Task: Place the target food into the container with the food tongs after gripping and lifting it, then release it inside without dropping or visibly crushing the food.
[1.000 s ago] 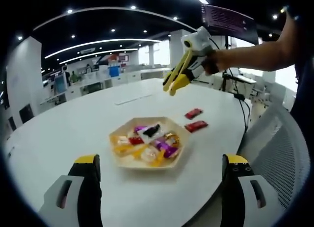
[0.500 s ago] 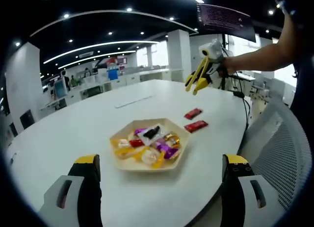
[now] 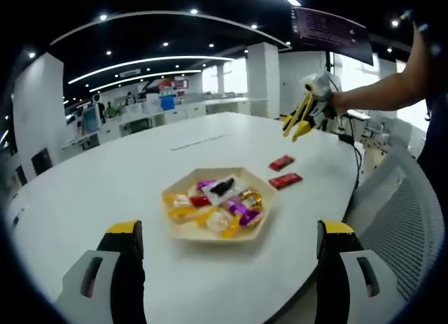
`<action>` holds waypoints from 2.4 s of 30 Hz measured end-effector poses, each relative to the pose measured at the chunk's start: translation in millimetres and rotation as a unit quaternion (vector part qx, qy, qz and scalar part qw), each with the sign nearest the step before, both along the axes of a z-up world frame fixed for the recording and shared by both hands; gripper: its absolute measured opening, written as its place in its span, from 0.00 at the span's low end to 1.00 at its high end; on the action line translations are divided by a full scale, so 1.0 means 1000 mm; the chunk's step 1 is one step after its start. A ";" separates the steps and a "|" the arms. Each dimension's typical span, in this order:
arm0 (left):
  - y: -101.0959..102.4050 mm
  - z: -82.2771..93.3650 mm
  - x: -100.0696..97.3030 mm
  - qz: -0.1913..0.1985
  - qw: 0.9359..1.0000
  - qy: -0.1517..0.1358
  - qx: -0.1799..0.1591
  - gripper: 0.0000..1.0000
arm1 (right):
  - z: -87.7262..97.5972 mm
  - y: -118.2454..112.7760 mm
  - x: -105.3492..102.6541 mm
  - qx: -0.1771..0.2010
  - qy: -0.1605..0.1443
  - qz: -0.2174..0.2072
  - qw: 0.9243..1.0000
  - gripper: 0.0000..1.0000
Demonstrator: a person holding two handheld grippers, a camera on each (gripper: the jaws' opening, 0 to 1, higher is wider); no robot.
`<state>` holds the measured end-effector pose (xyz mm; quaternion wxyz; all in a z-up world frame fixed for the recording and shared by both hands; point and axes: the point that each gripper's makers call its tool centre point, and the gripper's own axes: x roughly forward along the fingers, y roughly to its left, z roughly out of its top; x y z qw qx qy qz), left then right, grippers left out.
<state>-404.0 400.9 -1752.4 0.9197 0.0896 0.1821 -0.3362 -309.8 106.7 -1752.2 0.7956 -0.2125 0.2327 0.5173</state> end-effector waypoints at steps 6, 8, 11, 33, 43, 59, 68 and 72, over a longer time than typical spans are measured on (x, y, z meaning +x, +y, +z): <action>-0.001 -0.002 0.000 -0.003 1.000 0.003 0.004 1.00 | -0.012 -0.011 0.005 0.002 0.002 -0.002 1.000 0.28; -0.001 -0.001 -0.001 -0.003 1.000 0.003 0.006 1.00 | -0.023 -0.016 0.007 -0.006 0.012 -0.007 1.000 0.28; 0.000 -0.003 0.000 0.000 1.000 0.004 0.008 1.00 | -0.035 -0.017 0.008 -0.007 0.020 -0.008 1.000 0.28; 0.004 -0.011 0.001 0.009 1.000 0.018 0.022 1.00 | -0.071 -0.011 0.022 -0.023 0.035 0.001 0.999 0.28; 0.002 -0.012 0.000 0.003 1.000 0.022 0.022 0.99 | -0.084 -0.018 0.017 -0.039 0.076 -0.029 0.996 0.26; 0.000 0.001 0.001 0.004 1.000 0.006 -0.015 1.00 | -0.084 -0.012 0.010 -0.046 0.120 -0.064 0.990 0.24; -0.001 -0.004 0.000 -0.001 1.000 0.012 -0.006 1.00 | -0.064 -0.010 0.017 -0.044 0.115 -0.080 0.989 0.24; -0.001 -0.002 0.001 -0.001 1.000 0.009 -0.006 1.00 | -0.047 -0.007 0.024 -0.038 0.111 -0.086 0.989 0.24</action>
